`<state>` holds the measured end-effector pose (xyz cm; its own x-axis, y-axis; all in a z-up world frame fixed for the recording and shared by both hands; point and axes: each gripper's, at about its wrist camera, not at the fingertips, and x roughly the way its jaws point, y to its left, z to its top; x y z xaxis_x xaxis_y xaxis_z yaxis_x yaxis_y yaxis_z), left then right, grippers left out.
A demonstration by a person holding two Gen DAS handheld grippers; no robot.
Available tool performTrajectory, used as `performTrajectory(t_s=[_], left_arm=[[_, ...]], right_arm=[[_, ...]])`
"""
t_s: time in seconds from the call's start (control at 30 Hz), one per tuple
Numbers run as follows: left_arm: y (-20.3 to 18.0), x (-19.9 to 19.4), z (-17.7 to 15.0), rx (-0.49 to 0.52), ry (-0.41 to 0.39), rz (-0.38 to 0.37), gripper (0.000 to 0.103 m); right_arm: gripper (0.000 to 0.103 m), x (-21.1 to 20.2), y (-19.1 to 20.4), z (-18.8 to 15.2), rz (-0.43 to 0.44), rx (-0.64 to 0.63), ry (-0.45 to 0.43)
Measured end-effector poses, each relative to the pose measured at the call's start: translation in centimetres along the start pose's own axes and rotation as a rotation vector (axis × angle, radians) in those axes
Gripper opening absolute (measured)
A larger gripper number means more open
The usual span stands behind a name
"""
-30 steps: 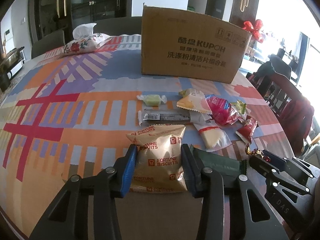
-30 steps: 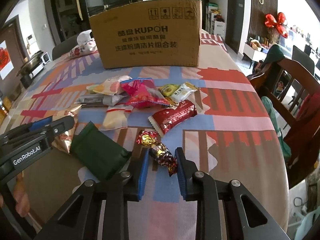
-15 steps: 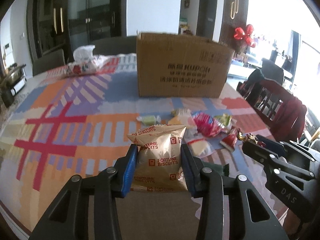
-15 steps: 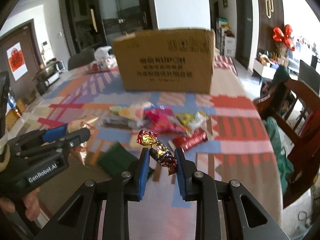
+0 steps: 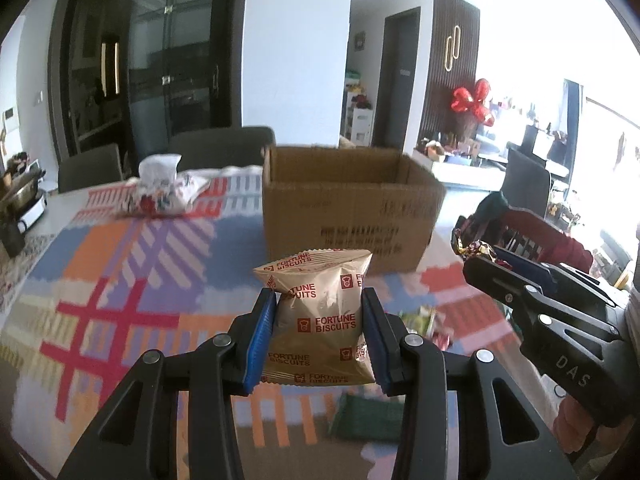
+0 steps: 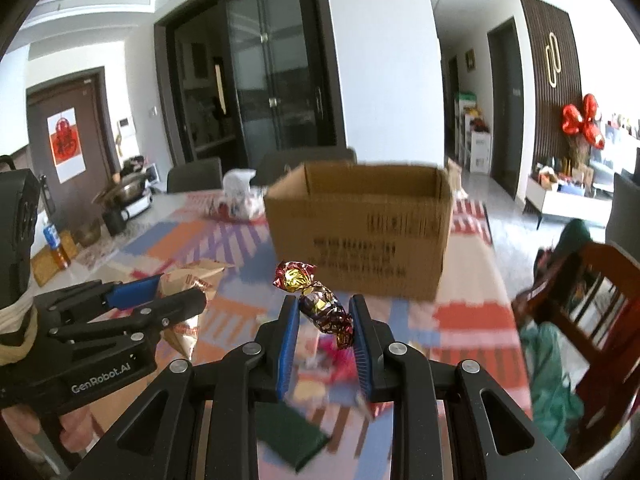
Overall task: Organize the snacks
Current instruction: 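Carry both snacks over the cardboard box and open both tools to drop them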
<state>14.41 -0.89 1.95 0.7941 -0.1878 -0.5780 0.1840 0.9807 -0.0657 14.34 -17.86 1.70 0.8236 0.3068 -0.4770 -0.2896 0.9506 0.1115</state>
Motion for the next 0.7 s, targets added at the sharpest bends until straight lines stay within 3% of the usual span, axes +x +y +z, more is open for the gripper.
performTrajectory(t_s=[0.43, 0.7], left_arm=[[0.2, 3.0, 10.1, 0.084, -0.069, -0.009, 0.042], [1.1, 7.1, 14.2, 0.057, -0.012, -0.063, 0.042]], right_arm=[[0.027, 3.6, -2.4, 9.3, 0.009, 0.002, -0.049], [0.027, 7.5, -4.2, 13.3, -0.042, -0.025, -0.014]])
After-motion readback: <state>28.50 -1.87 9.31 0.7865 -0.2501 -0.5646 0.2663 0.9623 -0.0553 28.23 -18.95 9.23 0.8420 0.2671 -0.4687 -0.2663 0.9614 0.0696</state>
